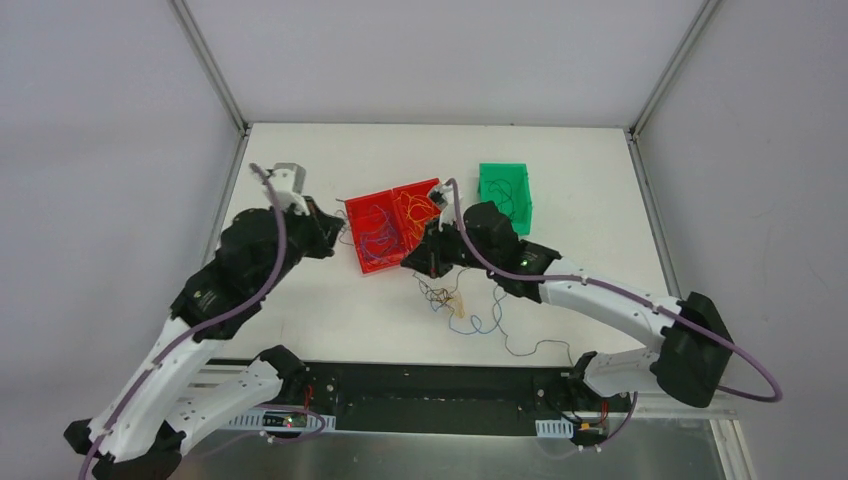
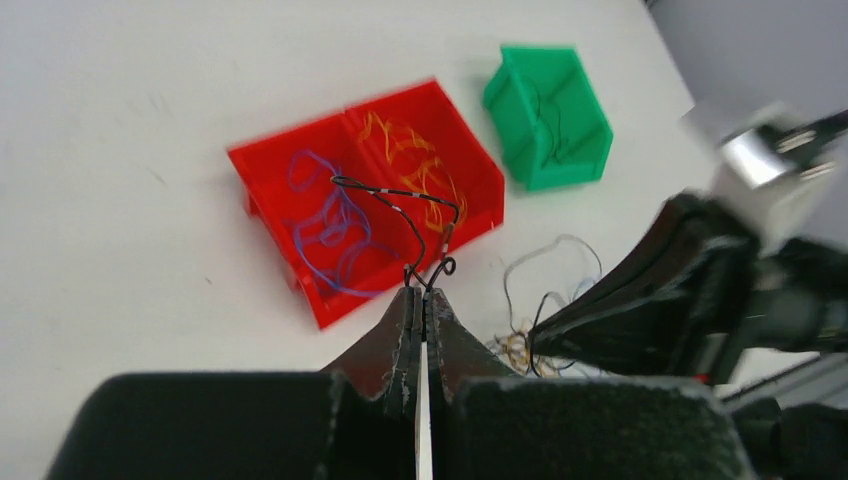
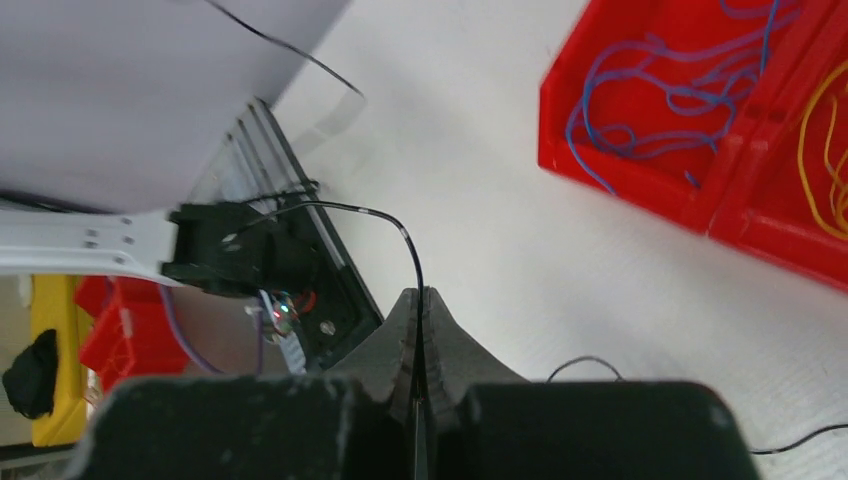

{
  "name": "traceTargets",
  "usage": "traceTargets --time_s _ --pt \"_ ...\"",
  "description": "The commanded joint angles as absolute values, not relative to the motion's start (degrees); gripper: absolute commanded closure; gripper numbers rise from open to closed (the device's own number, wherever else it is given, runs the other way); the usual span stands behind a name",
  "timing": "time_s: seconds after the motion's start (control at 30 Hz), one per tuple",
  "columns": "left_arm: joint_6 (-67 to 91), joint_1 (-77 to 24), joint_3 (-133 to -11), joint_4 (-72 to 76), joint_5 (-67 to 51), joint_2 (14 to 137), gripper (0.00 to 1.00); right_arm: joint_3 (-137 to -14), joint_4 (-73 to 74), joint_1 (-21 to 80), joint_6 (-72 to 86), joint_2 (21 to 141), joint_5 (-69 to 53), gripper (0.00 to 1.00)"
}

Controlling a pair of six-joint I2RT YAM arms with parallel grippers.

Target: Untangle the cables

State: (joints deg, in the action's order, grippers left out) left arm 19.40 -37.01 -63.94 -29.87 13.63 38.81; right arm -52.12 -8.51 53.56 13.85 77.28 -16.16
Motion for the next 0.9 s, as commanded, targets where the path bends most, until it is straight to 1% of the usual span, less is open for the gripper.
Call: traceTargets --time_s 0.0,0.1,0.13,0.23,0.3,0.4,0.47,0.57,0.63,0.73,0.87 --pt "31.16 -36.59 -57.22 -29.24 3.82 46.02 1.00 -61.80 -3.03 53.80 16.76 72.04 -14.18 1.00" --pt "33.04 -36.56 -52.53 -20.45 -5.32 47.26 1.00 -65.76 2.23 53.71 19.15 72.05 -9.69 1.00" --pt "32.97 -36.56 -51.19 -17.18 -8.23 47.03 0.98 -66.69 3.60 53.71 20.18 72.19 -8.29 1.00" --pt "32.63 -36.56 -48.25 -8.90 -14.26 45.14 0.84 -68.58 5.46 53.20 23.34 72.87 -6.21 1.00" --pt "32.21 -36.55 -47.23 -5.88 -16.10 43.81 0.79 -69.02 5.49 52.84 26.20 73.16 -5.66 1.00" --pt "31.08 -36.56 -46.89 -5.77 -17.25 43.20 0.71 -69.72 5.53 52.22 28.56 73.73 -5.60 1.00" --pt "30.54 -36.57 -46.42 -5.73 -18.15 42.66 0.60 -70.17 5.66 52.10 29.18 73.97 -6.08 1.00" --pt "29.95 -36.56 -45.10 -4.79 -19.00 41.31 0.40 -70.91 6.50 51.98 29.82 74.29 -5.88 1.00" --pt "29.38 -36.56 -44.14 -3.75 -19.65 40.69 0.31 -71.58 6.99 51.90 30.40 74.43 -6.27 1.00" --pt "27.87 -36.56 -43.60 -3.19 -20.69 41.92 0.25 -72.97 7.54 51.80 31.45 74.86 -7.32 1.00" --pt "25.74 -36.56 -43.66 -3.17 -19.93 43.91 0.20 -74.90 8.35 51.74 32.84 74.94 -8.10 1.00"
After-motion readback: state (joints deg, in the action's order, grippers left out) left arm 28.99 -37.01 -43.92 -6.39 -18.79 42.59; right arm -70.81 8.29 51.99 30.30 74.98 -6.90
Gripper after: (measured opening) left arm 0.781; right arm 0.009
